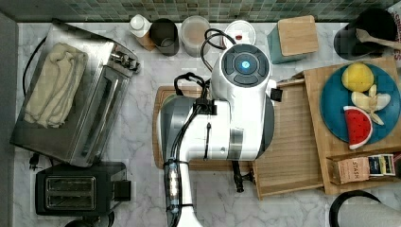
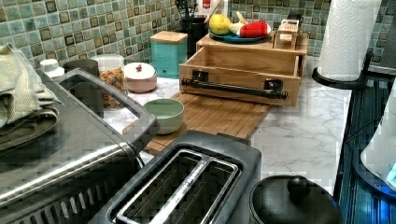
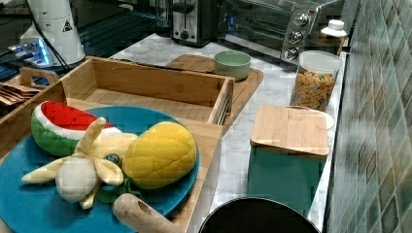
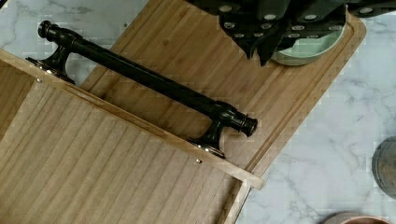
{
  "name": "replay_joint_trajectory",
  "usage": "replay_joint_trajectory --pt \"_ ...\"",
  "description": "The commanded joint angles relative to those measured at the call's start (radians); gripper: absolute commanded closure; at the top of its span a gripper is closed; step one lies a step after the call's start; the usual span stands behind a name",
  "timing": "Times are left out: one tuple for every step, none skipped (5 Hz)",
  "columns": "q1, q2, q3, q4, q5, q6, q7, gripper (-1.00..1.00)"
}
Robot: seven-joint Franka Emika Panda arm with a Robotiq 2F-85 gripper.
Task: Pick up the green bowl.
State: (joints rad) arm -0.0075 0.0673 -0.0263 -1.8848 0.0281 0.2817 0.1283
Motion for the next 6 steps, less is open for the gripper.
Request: replay_joint_trajectory --pt "0.047 -0.038 0.044 -0.072 0.062 0.061 0.088 1.0" --pt "0.067 -0.061 0.073 -0.159 0.057 0.166 0.088 1.0" --pt "0.226 -0.076 -0.04 -0.219 0.046 0.222 0.177 1.0" --pt "0.186 -0.085 0.045 -0.256 0.042 0.272 0.32 1.0" --pt "0.214 -0.079 0.05 -0.258 0.038 0.299 0.494 1.0" --pt "0.188 -0.044 0.073 -0.213 0.057 0.255 0.523 1.0"
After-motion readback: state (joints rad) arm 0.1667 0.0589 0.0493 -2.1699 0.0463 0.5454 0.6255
